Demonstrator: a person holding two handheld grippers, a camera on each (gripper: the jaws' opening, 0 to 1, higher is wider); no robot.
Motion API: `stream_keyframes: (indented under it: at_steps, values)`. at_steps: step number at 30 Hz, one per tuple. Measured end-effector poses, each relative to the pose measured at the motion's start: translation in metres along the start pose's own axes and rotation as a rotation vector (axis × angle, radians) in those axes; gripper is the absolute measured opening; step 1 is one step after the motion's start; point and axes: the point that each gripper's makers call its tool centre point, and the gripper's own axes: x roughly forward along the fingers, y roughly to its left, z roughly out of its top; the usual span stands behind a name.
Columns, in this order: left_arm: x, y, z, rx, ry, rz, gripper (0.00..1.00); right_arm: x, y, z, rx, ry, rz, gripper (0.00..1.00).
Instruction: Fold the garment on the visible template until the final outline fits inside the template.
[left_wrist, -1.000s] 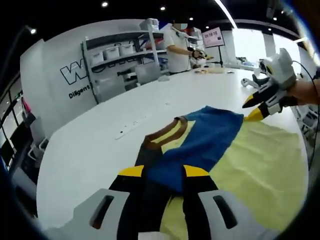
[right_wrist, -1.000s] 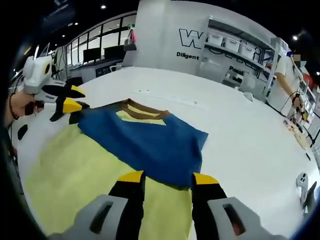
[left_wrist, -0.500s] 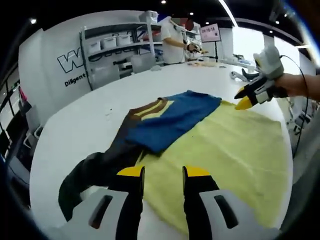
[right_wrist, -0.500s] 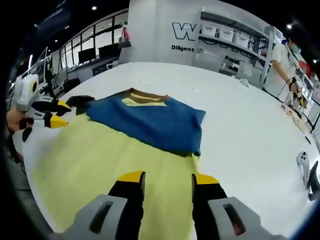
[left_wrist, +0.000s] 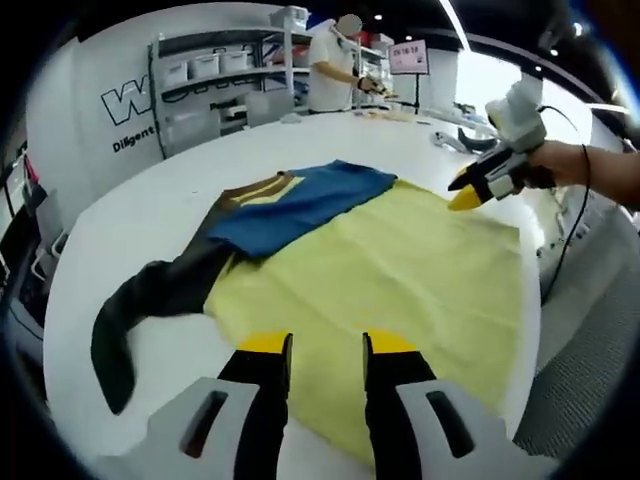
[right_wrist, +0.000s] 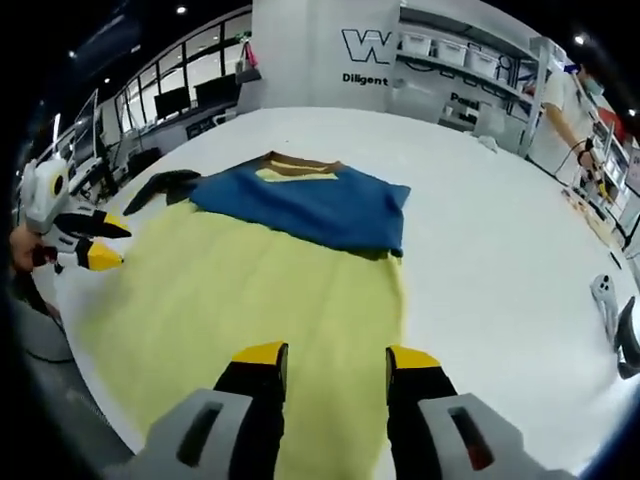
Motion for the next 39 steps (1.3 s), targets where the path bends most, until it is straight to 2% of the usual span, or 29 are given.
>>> stream_keyframes:
  at_steps: [2, 5, 9, 13, 21, 25, 30, 35, 37, 38, 39]
  values:
    - [-0.005, -0.004, -0.012, -0.014, 0.041, -0.011, 0.22, -0.004, 0.002, -0.006, 0.001, 0.014, 0.001, 0.34]
    - [-0.009, -0.014, -0.016, -0.012, 0.044, -0.032, 0.23, -0.008, 0.005, -0.016, 0.004, 0.046, 0.008, 0.33]
    - [-0.017, -0.028, -0.025, 0.041, 0.085, -0.060, 0.23, -0.014, 0.008, -0.027, -0.001, 0.074, 0.015, 0.31]
    - [-0.022, -0.044, -0.038, 0.016, 0.119, -0.097, 0.22, -0.021, 0.012, -0.038, 0.007, 0.121, 0.025, 0.30]
    - [-0.026, -0.061, -0.054, 0.013, 0.158, -0.126, 0.18, -0.034, 0.015, -0.056, -0.009, 0.181, 0.033, 0.27]
    - [-0.025, -0.064, -0.058, -0.019, 0.162, -0.134, 0.15, -0.038, 0.017, -0.066, -0.015, 0.222, 0.034, 0.26]
    - [-0.025, -0.067, -0.059, -0.017, 0.169, -0.143, 0.11, -0.042, 0.017, -0.076, 0.012, 0.271, 0.030, 0.22]
    - [-0.024, -0.071, -0.062, -0.033, 0.179, -0.150, 0.09, -0.043, 0.016, -0.088, -0.023, 0.320, 0.020, 0.21]
    - [-0.023, -0.070, -0.062, -0.037, 0.173, -0.141, 0.08, -0.044, 0.016, -0.087, -0.020, 0.314, 0.016, 0.20]
    - [-0.021, -0.071, -0.060, -0.056, 0.147, -0.139, 0.07, -0.042, 0.016, -0.086, -0.017, 0.318, 0.009, 0.20]
    - [-0.021, -0.072, -0.061, -0.064, 0.154, -0.149, 0.07, -0.042, 0.016, -0.086, -0.018, 0.322, 0.007, 0.19]
